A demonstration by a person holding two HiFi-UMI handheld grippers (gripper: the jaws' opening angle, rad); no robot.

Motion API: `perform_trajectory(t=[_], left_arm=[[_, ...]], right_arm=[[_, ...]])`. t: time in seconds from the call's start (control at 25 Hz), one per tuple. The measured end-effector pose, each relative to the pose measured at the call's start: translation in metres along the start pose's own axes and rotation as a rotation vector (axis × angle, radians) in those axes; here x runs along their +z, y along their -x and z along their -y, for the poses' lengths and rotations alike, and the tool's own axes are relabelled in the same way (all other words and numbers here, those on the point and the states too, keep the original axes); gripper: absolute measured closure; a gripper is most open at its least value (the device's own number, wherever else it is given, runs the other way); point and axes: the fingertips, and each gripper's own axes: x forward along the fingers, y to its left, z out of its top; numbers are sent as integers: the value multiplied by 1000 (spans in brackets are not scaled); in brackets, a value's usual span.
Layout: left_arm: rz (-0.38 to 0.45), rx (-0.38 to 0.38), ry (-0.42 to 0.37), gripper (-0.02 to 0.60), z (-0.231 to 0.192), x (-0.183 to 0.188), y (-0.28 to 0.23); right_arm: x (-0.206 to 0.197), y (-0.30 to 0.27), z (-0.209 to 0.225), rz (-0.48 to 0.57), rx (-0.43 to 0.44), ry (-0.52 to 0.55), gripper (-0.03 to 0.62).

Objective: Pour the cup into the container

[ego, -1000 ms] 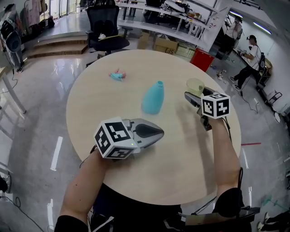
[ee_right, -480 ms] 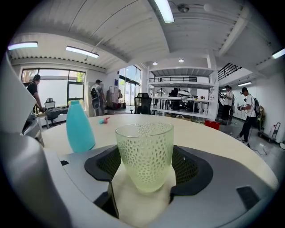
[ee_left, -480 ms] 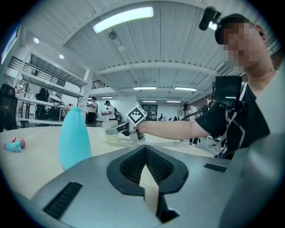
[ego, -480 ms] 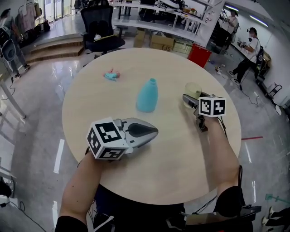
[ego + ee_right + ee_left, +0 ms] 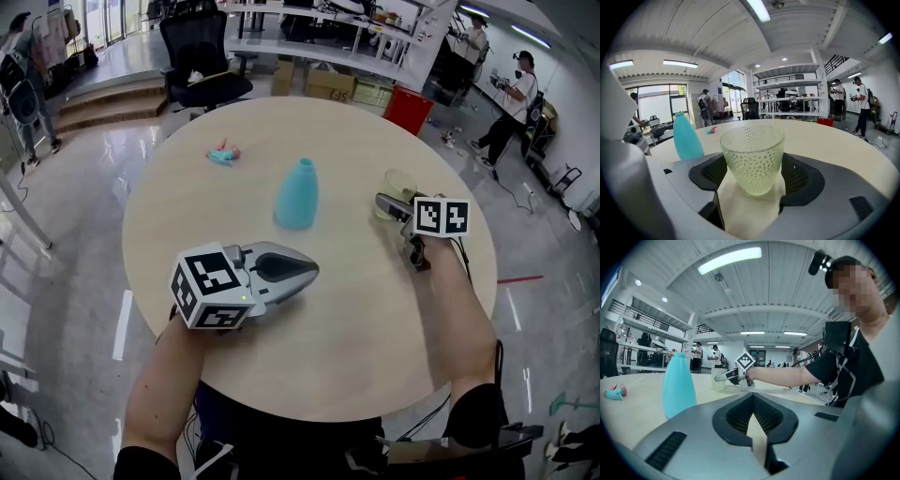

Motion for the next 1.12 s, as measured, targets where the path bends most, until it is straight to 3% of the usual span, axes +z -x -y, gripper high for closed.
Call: perform_trajectory(t=[0.28,0.56,0.72,0.84,0.88,1.0,1.12], left_arm=[[1,2,2,588,3,2,-1],[-1,7,2,588,-6,-4,0],[1,46,11,588,-13,0,2],[8,125,19,588,-21,1,3],[15,143,17,588,-20,0,2],[87,192,9,588,-15,11,1],[187,244,70,588,-13,30,8]], right_arm=[[13,18,-7,85,31,14,230],[12,45,-7,147,-1,-3,232],[13,65,-21,181,20,3,232],[11,74,-36,203,45,36,233],[9,78,-43,214,59,54,244],[3,85,-63,255,93,81,425],[0,86,-75,282,94,85,511]])
